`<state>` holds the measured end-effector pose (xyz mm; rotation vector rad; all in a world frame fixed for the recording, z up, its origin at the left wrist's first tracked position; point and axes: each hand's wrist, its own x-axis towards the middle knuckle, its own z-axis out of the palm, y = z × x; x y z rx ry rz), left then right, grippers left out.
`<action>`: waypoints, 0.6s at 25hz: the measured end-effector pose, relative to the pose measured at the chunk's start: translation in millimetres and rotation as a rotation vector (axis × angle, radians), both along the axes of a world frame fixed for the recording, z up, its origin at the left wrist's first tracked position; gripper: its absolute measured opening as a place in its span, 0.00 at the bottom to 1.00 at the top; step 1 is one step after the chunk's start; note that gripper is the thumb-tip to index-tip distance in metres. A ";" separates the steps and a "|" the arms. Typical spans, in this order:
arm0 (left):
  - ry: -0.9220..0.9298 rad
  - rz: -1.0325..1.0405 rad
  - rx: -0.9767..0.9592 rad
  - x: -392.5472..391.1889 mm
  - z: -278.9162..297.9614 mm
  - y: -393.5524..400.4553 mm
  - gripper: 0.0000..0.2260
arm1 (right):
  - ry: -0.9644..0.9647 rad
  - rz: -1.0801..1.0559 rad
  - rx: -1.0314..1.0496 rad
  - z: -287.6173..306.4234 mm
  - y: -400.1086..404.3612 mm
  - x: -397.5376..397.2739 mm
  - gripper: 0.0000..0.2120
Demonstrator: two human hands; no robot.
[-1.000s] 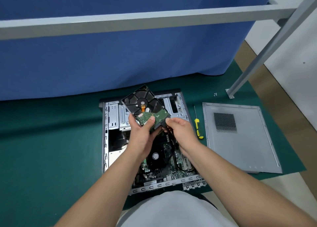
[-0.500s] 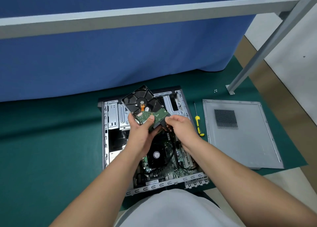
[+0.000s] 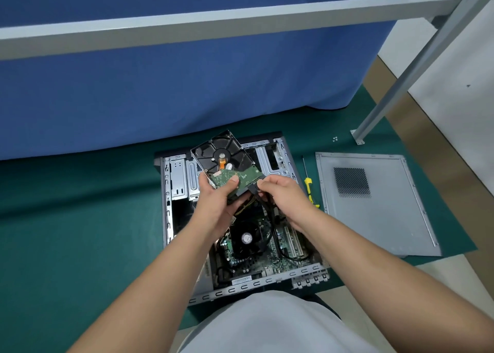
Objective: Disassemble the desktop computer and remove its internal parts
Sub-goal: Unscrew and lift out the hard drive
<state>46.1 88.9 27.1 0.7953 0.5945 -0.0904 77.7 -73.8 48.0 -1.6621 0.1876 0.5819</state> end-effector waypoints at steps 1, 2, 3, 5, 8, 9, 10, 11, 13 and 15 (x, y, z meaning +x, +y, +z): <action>0.001 0.047 -0.027 -0.2 -0.3 2.8 0.27 | -0.022 0.023 0.021 1.6 -5.1 1.4 0.12; 0.006 0.113 -0.059 -1.5 -1.5 6.3 0.26 | -0.027 0.020 0.060 2.7 -11.1 2.9 0.11; 0.020 0.171 -0.083 -2.4 -3.4 10.5 0.28 | -0.010 -0.007 0.110 3.1 -17.6 4.6 0.10; 0.056 0.215 -0.098 -6.2 -7.4 19.3 0.36 | 0.042 -0.060 0.153 3.4 -27.8 6.8 0.09; 0.069 0.172 -0.098 -10.1 -9.8 20.6 0.39 | 0.034 -0.019 -0.001 0.2 -27.9 4.3 0.08; 0.069 0.157 -0.082 -10.4 -10.2 17.1 0.38 | 0.000 0.020 -0.080 -1.3 -25.2 1.9 0.10; 0.068 0.142 -0.056 -10.4 -10.7 13.2 0.38 | -0.037 0.064 -0.158 -2.3 -22.4 -0.4 0.12; 0.056 0.128 -0.033 -10.4 -10.9 10.2 0.39 | -0.069 0.101 -0.219 -2.9 -19.1 -1.7 0.13; 0.021 0.114 -0.009 -10.4 -9.6 5.5 0.41 | -0.103 0.156 -0.290 -1.6 -11.2 -3.2 0.13; -0.013 0.092 0.008 -11.0 -6.3 1.7 0.41 | -0.130 0.223 -0.329 1.5 -1.5 -5.2 0.11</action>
